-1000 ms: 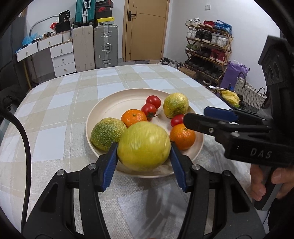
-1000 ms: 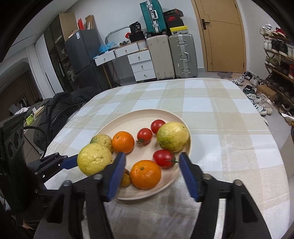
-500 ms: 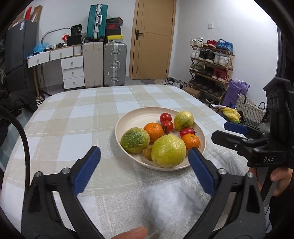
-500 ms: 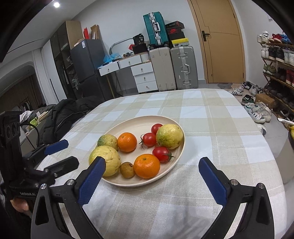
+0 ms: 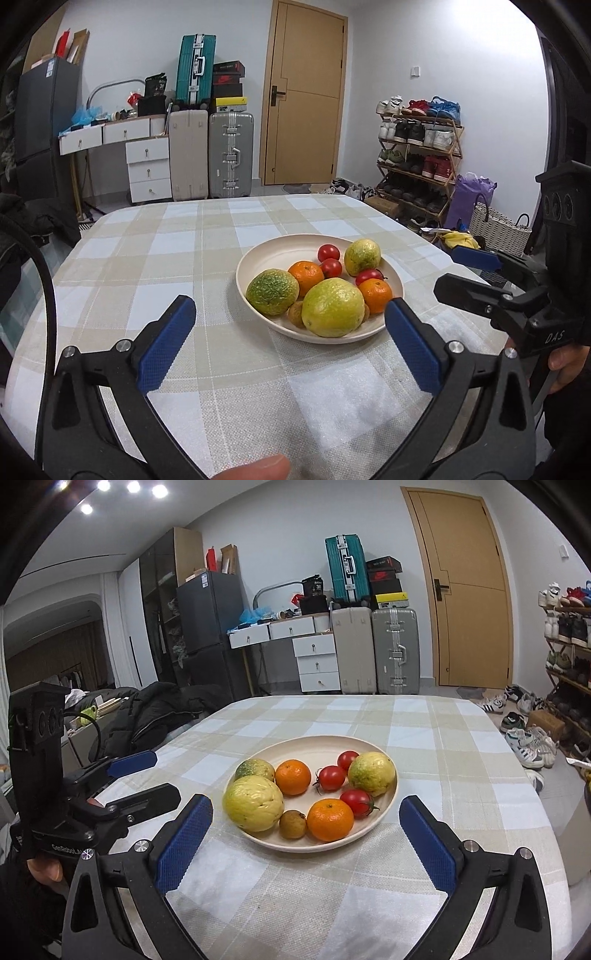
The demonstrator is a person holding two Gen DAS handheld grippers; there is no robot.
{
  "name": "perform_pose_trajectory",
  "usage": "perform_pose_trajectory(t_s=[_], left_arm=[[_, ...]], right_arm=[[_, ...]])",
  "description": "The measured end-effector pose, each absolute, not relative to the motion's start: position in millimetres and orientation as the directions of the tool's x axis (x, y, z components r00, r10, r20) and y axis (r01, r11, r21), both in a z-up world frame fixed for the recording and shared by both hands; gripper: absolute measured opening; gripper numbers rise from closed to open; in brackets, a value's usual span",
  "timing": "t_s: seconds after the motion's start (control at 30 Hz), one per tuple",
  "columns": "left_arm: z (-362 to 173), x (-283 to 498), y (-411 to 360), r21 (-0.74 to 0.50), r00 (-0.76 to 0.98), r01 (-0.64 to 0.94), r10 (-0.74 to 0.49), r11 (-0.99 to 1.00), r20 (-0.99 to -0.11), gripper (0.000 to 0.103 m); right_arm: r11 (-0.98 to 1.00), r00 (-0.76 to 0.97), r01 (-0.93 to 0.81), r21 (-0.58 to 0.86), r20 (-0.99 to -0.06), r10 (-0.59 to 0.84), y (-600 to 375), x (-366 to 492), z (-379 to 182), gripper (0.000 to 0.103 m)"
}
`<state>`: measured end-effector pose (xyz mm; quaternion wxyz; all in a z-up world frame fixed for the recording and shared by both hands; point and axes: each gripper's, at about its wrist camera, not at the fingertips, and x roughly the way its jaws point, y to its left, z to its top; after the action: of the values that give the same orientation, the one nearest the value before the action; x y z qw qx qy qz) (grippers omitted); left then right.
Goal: Organize fruits
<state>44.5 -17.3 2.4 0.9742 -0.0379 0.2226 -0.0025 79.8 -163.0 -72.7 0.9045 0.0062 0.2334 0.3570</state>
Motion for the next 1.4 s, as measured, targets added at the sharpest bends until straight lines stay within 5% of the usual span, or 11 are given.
perform_pose_trajectory(t_s=[1.4], left_arm=[[4,42,-20,-0.078,0.904,-0.005,-0.029,0.997,-0.426,0.102]], right_arm=[[0.738,0.651,-0.645,0.199,-0.364,0.666,-174,77,-69,0.103]])
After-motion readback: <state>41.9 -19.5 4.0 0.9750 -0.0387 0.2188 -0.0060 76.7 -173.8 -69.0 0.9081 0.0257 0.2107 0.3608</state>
